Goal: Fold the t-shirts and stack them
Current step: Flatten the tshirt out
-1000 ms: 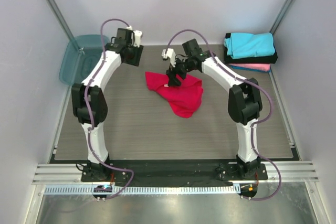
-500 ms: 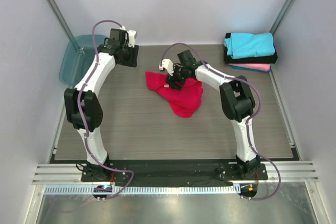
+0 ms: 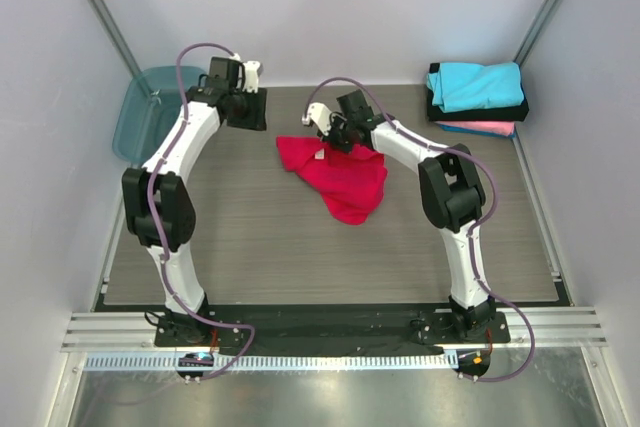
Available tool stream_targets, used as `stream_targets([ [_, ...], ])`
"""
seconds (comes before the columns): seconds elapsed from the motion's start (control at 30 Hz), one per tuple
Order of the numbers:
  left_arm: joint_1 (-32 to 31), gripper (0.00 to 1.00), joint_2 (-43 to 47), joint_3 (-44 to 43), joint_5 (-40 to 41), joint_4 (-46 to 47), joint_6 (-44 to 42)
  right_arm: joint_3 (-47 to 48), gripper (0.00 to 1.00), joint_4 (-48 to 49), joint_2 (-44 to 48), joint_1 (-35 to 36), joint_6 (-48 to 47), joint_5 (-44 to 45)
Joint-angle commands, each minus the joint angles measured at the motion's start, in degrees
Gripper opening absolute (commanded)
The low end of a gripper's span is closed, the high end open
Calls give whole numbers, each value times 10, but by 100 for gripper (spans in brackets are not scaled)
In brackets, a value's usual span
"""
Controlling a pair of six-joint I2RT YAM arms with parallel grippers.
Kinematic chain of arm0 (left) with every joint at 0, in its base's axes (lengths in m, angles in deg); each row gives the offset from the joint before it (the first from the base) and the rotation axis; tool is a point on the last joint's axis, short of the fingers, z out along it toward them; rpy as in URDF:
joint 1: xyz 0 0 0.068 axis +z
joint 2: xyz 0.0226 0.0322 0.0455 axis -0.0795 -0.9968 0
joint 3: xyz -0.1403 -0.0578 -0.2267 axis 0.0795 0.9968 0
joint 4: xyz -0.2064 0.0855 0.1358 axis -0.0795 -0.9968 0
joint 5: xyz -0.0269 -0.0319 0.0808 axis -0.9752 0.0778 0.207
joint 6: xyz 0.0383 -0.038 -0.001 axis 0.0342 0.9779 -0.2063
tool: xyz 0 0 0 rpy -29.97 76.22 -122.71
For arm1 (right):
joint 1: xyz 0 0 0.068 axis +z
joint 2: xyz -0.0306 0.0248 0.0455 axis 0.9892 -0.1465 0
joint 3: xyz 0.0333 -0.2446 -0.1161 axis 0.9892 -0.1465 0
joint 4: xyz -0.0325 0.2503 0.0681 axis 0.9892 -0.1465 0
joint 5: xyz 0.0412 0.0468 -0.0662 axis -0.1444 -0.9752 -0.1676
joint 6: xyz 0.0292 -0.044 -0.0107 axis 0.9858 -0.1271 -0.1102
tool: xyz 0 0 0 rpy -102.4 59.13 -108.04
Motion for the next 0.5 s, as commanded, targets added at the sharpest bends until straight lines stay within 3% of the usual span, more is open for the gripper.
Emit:
stream_targets([
  [0.0, -3, 50, 46, 14, -67, -9, 0, 68, 1, 32, 48, -1, 27, 31],
  [0.2, -10, 49, 121, 138, -103, 15, 21, 166, 1, 39, 94, -5, 55, 64],
  [0.47, 11, 50, 255, 226, -11, 77, 22, 256, 1, 36, 164, 18, 48, 41],
])
